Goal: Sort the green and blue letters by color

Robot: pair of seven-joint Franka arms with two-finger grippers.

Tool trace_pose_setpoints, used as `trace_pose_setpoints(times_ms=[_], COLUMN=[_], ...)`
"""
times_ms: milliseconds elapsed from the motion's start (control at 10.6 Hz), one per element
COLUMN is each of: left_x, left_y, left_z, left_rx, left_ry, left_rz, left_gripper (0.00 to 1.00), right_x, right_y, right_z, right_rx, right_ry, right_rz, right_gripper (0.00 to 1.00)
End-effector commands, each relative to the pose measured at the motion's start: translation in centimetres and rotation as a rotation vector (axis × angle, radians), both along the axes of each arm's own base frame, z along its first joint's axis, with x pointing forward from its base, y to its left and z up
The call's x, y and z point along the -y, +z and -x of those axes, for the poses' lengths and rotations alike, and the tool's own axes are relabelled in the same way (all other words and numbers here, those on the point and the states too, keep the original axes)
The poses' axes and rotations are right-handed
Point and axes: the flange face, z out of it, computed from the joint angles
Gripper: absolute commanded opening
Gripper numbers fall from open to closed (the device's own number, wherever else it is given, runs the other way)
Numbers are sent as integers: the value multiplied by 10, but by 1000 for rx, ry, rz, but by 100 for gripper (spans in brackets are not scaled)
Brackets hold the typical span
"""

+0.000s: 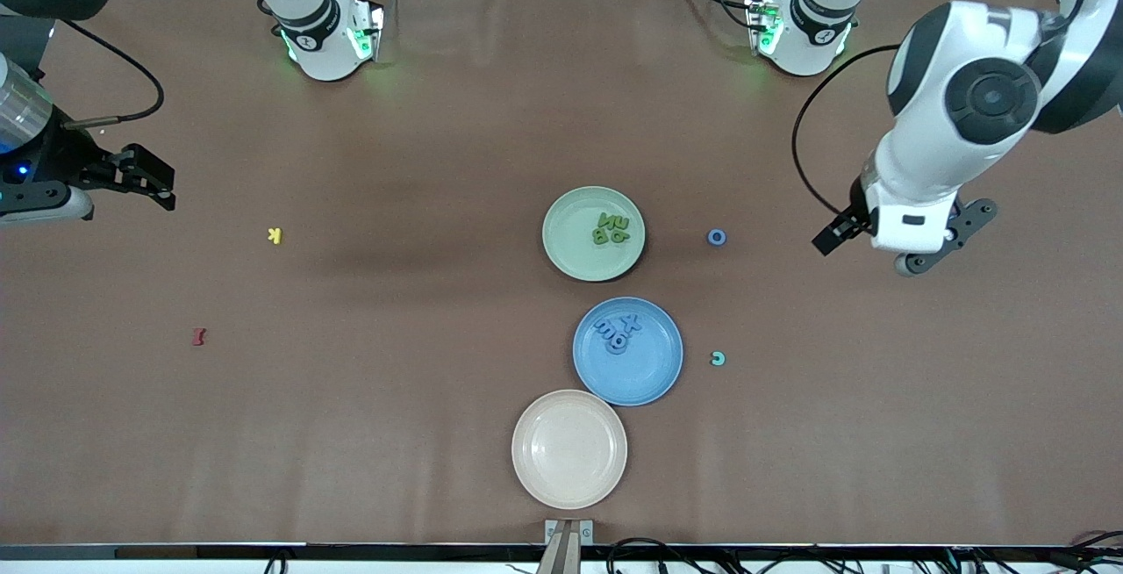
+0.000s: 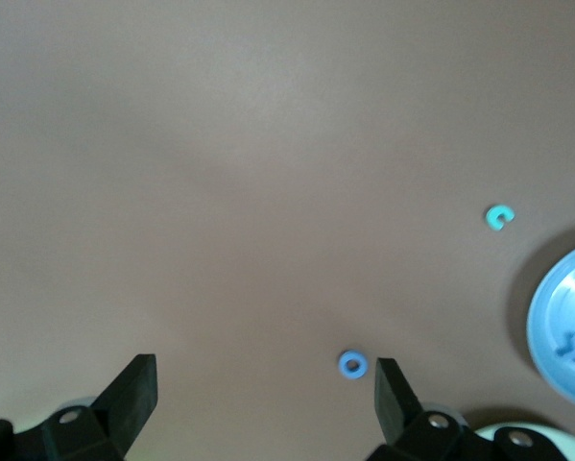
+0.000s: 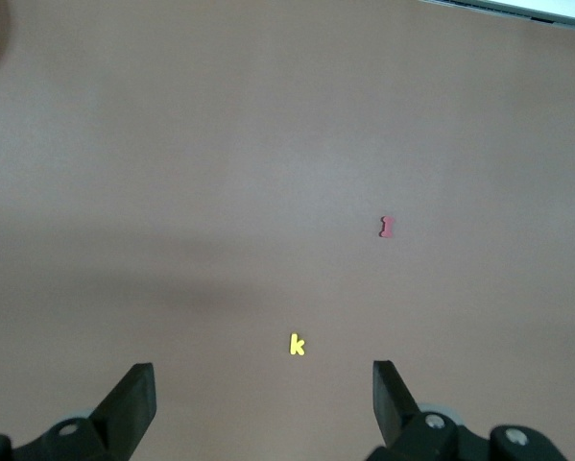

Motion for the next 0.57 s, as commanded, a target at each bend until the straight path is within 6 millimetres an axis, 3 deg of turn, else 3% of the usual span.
trace_pose_setpoints(times_ms=[0, 189, 474], left_x=[-39, -76, -126], left_y=[10, 12, 45], left_z=[30, 24, 5], left_rx=[-14, -15, 58], left_ry=[-127, -249, -375], left_rz=[94, 163, 202], left_gripper=[100, 100, 100], right_x=[0, 1, -1], right_y=[4, 4, 5], right_z=[1, 1, 1], right_rx=[4, 4, 5], right_ry=[-6, -9, -5], right_rz=[11, 11, 11], right_gripper=[100, 100, 100])
